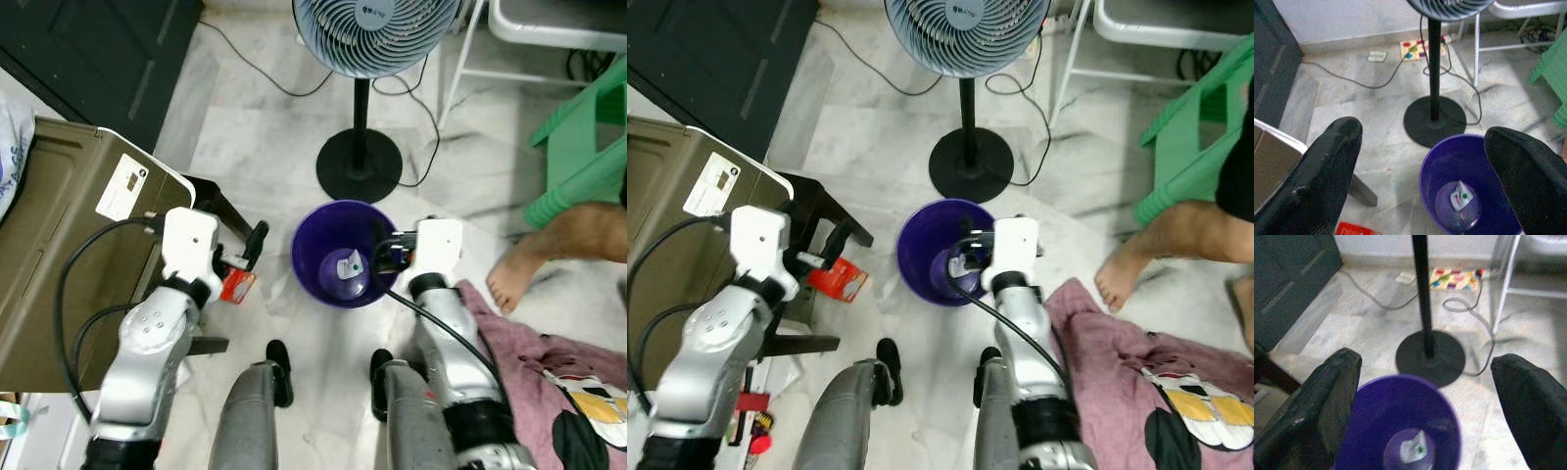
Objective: Clean up the room
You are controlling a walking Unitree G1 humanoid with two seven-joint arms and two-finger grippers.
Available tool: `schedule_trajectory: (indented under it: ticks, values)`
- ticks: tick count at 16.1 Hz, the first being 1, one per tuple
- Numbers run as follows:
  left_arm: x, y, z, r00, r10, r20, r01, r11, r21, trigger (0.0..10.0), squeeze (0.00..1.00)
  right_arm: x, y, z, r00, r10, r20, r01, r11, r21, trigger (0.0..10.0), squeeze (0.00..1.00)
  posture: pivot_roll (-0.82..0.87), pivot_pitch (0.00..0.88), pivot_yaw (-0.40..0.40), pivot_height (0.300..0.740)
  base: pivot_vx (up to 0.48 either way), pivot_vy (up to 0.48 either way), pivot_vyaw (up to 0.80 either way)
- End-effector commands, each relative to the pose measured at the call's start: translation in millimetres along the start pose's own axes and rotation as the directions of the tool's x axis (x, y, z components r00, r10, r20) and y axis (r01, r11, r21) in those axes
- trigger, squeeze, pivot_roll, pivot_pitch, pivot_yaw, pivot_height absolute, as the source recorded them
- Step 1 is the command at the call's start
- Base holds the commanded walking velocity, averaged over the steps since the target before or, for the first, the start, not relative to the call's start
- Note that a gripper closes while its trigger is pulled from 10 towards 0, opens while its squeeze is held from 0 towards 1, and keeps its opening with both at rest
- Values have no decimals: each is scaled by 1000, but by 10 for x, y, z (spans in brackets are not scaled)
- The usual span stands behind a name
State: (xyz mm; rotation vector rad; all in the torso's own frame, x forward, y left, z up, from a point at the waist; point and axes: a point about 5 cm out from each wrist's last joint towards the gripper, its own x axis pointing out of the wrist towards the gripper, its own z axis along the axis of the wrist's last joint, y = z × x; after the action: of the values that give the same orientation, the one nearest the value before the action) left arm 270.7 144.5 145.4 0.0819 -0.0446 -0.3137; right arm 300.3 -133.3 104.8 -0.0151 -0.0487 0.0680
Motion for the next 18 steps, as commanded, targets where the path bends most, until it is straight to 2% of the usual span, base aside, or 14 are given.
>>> schedule_trajectory:
  ticks: [1,5,8,10,14,16,17,18]
  values:
    - [12,42,-61,999,44,-4,-44,999,0,10000,0,-124,-21,22,1000,11,-1,-11,1000,-7,10000,1000,-14,230,109,740,0,0,0]
    - [101,76,-93,992,124,15,-125,992,20,10000,0,-286,-113,48,998,60,8,-59,996,-64,10000,1000,-45,166,100,740,0,0,0]
    - [158,107,-147,985,169,28,-170,985,11,10000,0,-290,-233,125,997,68,30,-66,996,-56,10000,1000,-62,94,86,740,0,0,0]
    - [179,137,-177,980,196,34,-196,981,-1,10000,0,-338,-243,149,996,73,45,-70,996,-49,10000,1000,-75,53,79,740,0,0,0]
    - [241,99,-216,985,169,38,-167,985,-43,10000,0,-319,-206,171,995,81,65,-77,995,-56,10000,1000,-85,31,78,740,0,0,0]
    - [280,65,-212,987,152,51,-149,988,-49,10000,0,-290,-195,197,992,107,74,-100,991,-90,10000,1000,-94,30,80,740,0,0,800]
    - [282,61,-216,987,151,52,-148,988,-51,10000,0,-295,-195,198,992,107,74,-100,991,-88,10000,949,-96,30,79,740,0,0,800]
    - [286,58,-223,987,150,53,-147,988,-53,10000,0,-300,-194,197,992,107,74,-101,991,-85,10000,251,-97,31,78,740,0,0,800]
